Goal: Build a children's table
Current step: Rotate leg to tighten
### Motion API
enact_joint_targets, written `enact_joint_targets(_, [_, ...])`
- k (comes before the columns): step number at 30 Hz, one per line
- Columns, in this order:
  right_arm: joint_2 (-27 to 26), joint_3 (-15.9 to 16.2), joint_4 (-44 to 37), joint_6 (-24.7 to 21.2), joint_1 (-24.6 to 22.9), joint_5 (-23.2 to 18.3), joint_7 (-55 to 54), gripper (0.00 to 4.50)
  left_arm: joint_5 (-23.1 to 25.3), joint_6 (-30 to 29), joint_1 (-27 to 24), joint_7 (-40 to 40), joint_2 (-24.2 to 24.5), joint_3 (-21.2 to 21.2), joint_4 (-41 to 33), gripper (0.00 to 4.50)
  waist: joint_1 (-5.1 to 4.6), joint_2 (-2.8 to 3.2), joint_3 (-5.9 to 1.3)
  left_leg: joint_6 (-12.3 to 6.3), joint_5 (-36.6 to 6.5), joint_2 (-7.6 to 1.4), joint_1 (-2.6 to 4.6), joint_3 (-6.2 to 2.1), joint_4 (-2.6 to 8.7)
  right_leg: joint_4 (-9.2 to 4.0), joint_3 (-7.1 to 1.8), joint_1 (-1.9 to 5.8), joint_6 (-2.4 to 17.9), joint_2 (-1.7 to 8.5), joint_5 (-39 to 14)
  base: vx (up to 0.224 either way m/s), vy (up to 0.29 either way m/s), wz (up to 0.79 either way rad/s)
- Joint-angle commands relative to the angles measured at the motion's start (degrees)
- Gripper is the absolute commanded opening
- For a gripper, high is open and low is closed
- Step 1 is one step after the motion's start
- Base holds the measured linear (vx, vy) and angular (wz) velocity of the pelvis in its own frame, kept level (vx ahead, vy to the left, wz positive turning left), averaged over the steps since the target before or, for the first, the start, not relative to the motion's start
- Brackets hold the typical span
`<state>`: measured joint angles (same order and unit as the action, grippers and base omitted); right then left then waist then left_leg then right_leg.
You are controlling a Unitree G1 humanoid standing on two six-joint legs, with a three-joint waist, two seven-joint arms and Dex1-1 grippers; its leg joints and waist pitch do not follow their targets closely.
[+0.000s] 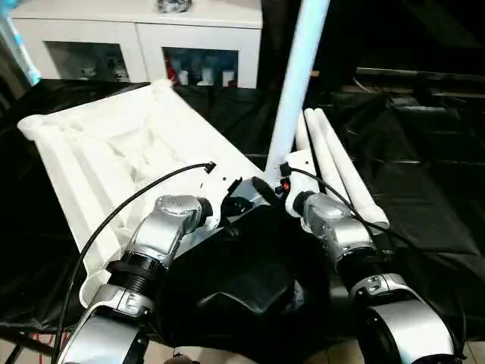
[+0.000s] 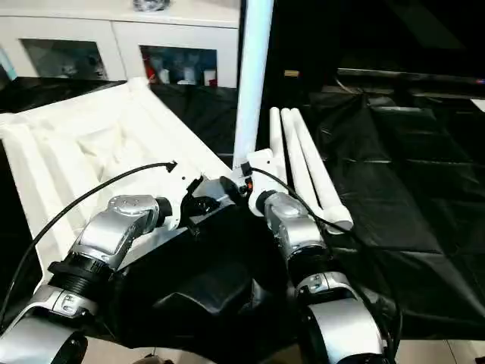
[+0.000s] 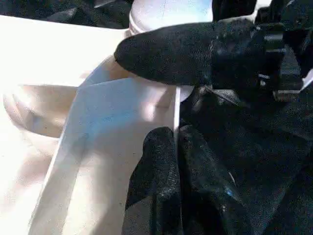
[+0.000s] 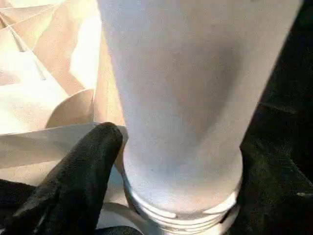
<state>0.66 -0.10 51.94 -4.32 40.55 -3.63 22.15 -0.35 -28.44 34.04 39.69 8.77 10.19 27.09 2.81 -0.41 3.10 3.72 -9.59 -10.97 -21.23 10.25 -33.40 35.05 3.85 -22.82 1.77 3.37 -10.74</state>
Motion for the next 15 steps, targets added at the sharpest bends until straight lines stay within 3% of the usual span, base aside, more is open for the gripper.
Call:
enact_joint_targets(1, [-0.1, 0.7, -2.1, -0.8, -1.4, 0.0, 0.6, 3.73, -0.9, 0.9, 1.8, -1.5, -2.0, -0.3, -1.9, 0.00, 0.21, -0.20, -3.68, -1.98, -11.7, -2.24, 0.68, -0.72, 3.61, -4.68, -2.94, 2.78, 10.3, 4.79, -13.1, 0.000, 0.000, 0.00])
enact_joint_targets(7, [3.1, 0.7, -13.0, -3.3, -6.9, -0.1, 1.9, 3.73, 0.3, -0.8, 3.9, -8.0, -3.5, -2.1, 1.4, 0.00, 0.81, 0.05, -4.12, -3.91, -7.3, -2.07, 0.35, -0.63, 3.21, -3.89, -2.91, 3.22, 11.4, 4.56, -4.5, 0.000, 0.000, 0.00])
enact_joint_targets(15, [5.2, 1.0, -26.3, -8.8, -13.0, -1.1, 2.1, 3.73, 0.3, 2.2, 5.6, -10.2, -4.8, -2.7, 2.3, 0.00, 0.56, 0.17, -4.08, -4.62, -7.4, -1.99, 0.23, -0.73, 3.08, -4.25, -2.81, 3.35, 11.4, 4.47, -4.5, 0.000, 0.000, 0.00])
